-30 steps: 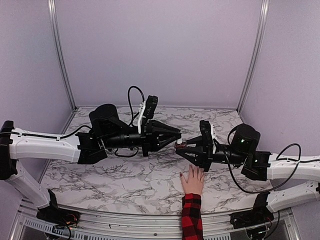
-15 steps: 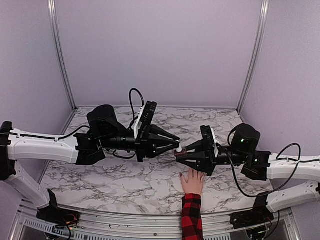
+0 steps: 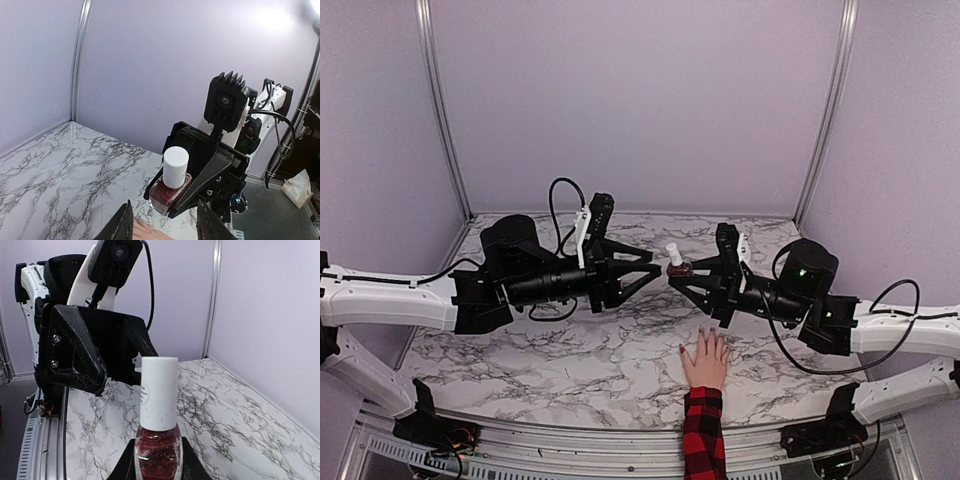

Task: Paint the nails
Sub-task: Screw the nail polish bottle cap onto the nail polish bottle.

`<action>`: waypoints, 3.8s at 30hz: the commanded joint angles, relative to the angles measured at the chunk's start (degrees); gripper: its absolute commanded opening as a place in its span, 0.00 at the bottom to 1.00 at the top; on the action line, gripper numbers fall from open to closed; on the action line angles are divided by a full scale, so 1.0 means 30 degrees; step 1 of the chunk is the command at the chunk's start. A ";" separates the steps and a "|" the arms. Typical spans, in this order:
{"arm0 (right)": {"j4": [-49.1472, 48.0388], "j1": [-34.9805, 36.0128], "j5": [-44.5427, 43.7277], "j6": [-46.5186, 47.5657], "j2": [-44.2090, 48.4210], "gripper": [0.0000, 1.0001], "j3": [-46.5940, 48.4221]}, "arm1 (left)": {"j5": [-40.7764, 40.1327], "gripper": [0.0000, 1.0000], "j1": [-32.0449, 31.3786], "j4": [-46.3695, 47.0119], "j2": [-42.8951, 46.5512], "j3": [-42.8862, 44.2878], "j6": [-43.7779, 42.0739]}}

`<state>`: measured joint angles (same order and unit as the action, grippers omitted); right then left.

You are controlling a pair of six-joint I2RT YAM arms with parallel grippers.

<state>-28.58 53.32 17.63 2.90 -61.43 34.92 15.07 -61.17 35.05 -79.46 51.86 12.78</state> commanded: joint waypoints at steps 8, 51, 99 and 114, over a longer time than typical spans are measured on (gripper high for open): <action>0.0305 0.0012 -0.4799 -0.0484 -0.0656 0.00 0.0968 | -0.5527 0.44 -0.0433 0.0437 -0.1221 0.1505 0.2720; -0.0799 -0.0117 -0.1988 -0.0374 0.0173 0.00 0.1236 | -0.2224 0.06 -0.0734 0.1882 -0.3390 0.2125 0.3708; -0.0986 -0.1193 0.3609 -0.0138 -0.0010 0.00 0.1714 | 0.2143 0.50 0.0377 -0.0501 -0.0685 0.0439 -0.0423; 0.5343 -0.0087 -0.0255 0.3495 -0.0491 0.00 0.2273 | 0.0098 0.52 0.0946 -1.5996 0.0117 0.6453 -0.0139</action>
<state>-17.52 50.61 18.70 9.28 -62.02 38.85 14.66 -58.81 3.40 -77.82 66.24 12.19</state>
